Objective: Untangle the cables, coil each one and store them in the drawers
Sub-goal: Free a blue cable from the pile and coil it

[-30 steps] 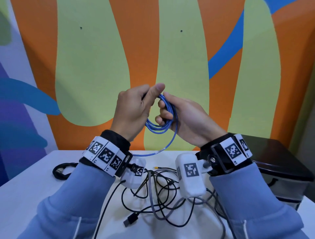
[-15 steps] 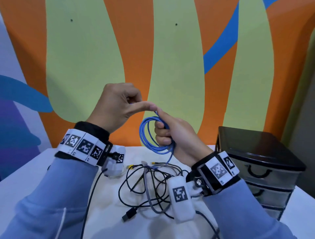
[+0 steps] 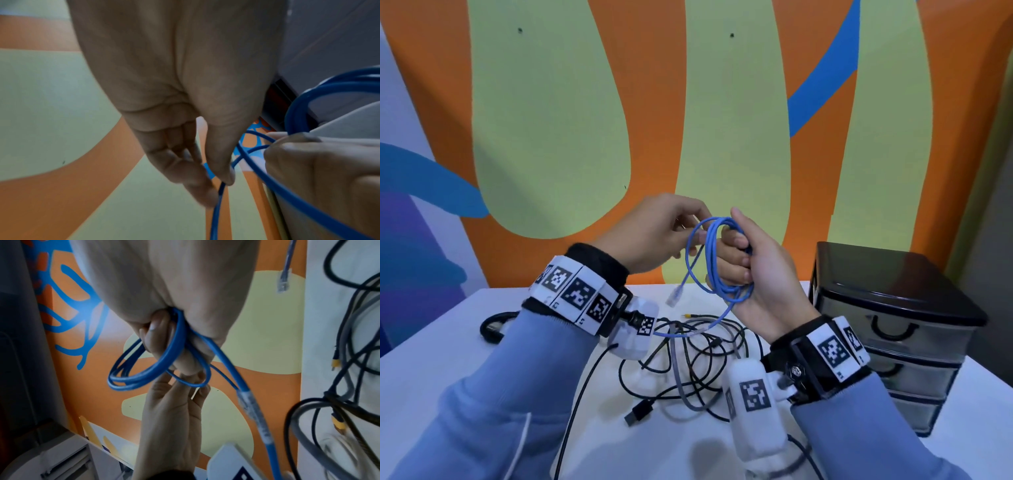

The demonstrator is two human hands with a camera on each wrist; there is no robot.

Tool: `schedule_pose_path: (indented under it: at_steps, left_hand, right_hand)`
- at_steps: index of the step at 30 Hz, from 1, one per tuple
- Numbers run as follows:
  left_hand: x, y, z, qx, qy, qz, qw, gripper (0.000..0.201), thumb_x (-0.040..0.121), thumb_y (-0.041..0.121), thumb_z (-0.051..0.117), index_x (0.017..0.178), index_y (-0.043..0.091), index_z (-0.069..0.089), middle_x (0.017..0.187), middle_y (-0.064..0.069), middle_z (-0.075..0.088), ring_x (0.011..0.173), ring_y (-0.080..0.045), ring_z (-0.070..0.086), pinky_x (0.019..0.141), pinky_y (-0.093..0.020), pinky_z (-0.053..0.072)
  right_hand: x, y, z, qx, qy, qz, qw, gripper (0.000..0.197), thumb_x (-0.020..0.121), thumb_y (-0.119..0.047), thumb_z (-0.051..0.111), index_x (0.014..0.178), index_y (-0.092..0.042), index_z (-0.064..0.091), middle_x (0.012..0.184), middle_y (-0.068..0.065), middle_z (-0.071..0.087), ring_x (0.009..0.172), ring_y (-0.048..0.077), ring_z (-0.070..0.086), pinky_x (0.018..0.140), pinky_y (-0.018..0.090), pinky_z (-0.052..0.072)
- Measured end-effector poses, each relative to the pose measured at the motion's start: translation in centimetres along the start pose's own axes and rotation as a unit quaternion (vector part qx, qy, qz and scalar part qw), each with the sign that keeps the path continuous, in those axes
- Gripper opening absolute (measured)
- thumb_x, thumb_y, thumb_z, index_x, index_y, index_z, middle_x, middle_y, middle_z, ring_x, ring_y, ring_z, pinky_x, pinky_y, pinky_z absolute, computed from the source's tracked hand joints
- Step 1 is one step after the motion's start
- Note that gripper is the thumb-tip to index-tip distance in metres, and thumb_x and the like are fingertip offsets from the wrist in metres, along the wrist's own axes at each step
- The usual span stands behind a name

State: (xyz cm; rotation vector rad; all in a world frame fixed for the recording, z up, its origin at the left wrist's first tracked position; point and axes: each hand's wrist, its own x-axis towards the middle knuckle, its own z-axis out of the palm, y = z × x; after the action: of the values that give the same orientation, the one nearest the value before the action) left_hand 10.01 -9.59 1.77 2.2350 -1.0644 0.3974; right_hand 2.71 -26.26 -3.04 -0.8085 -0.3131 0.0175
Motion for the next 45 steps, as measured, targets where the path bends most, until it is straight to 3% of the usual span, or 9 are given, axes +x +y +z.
schedule_pose_path:
  at_steps: [6, 10, 13, 17, 23, 29, 33, 39, 45]
  left_hand:
    - [-0.4, 2.2, 0.4, -0.250, 0.001, -0.093, 0.964, 0.015, 0.103, 0.000, 0.060, 0.111, -0.002, 0.074, 0.087, -0.025, 0.076, 0.080, -0.024, 0.073, 0.075, -0.027, 0.062]
    - [-0.5, 3.5, 0.9, -0.345, -0.014, -0.140, 0.928, 0.023, 0.107, 0.014, 0.057, 0.125, 0.007, 0.070, 0.102, -0.034, 0.072, 0.096, -0.041, 0.071, 0.086, -0.034, 0.065]
    - [-0.9, 3.6, 2.2, -0.267, -0.020, -0.116, 0.957, 0.036, 0.093, 0.018, 0.081, 0.126, 0.019, 0.069, 0.099, -0.024, 0.078, 0.094, -0.035, 0.076, 0.100, -0.042, 0.058]
    - [-1.2, 3.1, 4.2, -0.252, 0.036, -0.112, 0.961, 0.054, 0.080, -0.015, 0.073, 0.121, 0.021, 0.071, 0.093, -0.023, 0.077, 0.074, -0.022, 0.065, 0.083, -0.038, 0.058]
    - [-2.4, 2.7, 5.3, -0.332, 0.114, -0.115, 0.929, 0.051, 0.081, -0.018, 0.070, 0.118, 0.019, 0.071, 0.082, -0.020, 0.074, 0.071, -0.022, 0.064, 0.078, -0.031, 0.055]
    - [-3.4, 2.4, 5.8, -0.273, 0.152, -0.055, 0.948, 0.044, 0.085, -0.006, 0.077, 0.113, 0.028, 0.078, 0.094, -0.011, 0.077, 0.089, -0.018, 0.069, 0.087, -0.036, 0.057]
    - [-4.0, 1.9, 5.8, -0.122, 0.232, -0.006, 0.965, 0.023, 0.081, 0.018, 0.090, 0.093, 0.036, 0.085, 0.101, 0.004, 0.056, 0.094, -0.013, 0.057, 0.081, -0.025, 0.047]
    - [-4.2, 2.0, 5.2, -0.340, 0.293, -0.072, 0.891, 0.004, 0.092, 0.016, 0.081, 0.095, 0.013, 0.081, 0.077, 0.003, 0.065, 0.070, -0.013, 0.051, 0.069, -0.025, 0.043]
    - [-4.7, 1.1, 4.0, -0.435, 0.285, -0.132, 0.844, 0.006, 0.092, 0.010, 0.080, 0.097, 0.008, 0.080, 0.087, -0.007, 0.077, 0.077, -0.017, 0.069, 0.074, -0.028, 0.054]
  right_hand:
    - [0.5, -0.5, -0.4, -0.093, 0.118, -0.111, 0.982, 0.048, 0.110, -0.039, 0.048, 0.068, -0.020, 0.038, 0.056, -0.005, 0.021, 0.042, 0.009, 0.019, 0.041, 0.020, 0.018]
    - [1.2, -0.1, -1.3, -0.265, 0.197, -0.170, 0.928, 0.045, 0.112, -0.042, 0.043, 0.072, -0.020, 0.046, 0.058, -0.006, 0.025, 0.048, 0.012, 0.022, 0.044, 0.022, 0.023]
    - [1.5, 0.5, -2.2, -0.369, 0.226, -0.184, 0.883, 0.046, 0.110, -0.049, 0.038, 0.086, -0.015, 0.058, 0.061, -0.004, 0.030, 0.053, 0.017, 0.030, 0.054, 0.033, 0.028]
    - [1.6, 1.1, -2.4, -0.488, 0.242, -0.213, 0.811, 0.056, 0.106, -0.060, 0.032, 0.069, -0.019, 0.043, 0.057, -0.005, 0.035, 0.059, 0.025, 0.036, 0.062, 0.042, 0.031]
    - [1.5, 1.7, -2.1, -0.604, 0.241, -0.255, 0.716, 0.055, 0.113, -0.045, 0.029, 0.063, -0.024, 0.036, 0.070, -0.007, 0.043, 0.085, 0.026, 0.044, 0.076, 0.040, 0.032]
    - [1.4, 2.0, -2.3, -0.562, 0.210, -0.245, 0.761, 0.057, 0.112, -0.045, 0.036, 0.063, -0.018, 0.032, 0.054, -0.008, 0.026, 0.055, 0.018, 0.028, 0.057, 0.036, 0.022]
    - [1.7, 2.7, -2.5, -0.481, 0.196, -0.189, 0.833, 0.065, 0.111, -0.051, 0.036, 0.077, 0.001, 0.058, 0.061, 0.003, 0.036, 0.056, 0.019, 0.034, 0.057, 0.033, 0.029]
    - [1.6, 2.7, -1.4, -0.313, 0.181, -0.128, 0.923, 0.050, 0.112, -0.045, 0.041, 0.073, -0.015, 0.049, 0.059, 0.002, 0.061, 0.055, 0.019, 0.055, 0.063, 0.032, 0.045]
    - [0.9, 2.5, -0.6, -0.265, 0.167, -0.139, 0.939, 0.050, 0.105, -0.055, 0.050, 0.082, -0.012, 0.061, 0.067, 0.007, 0.066, 0.069, 0.027, 0.069, 0.080, 0.048, 0.060]
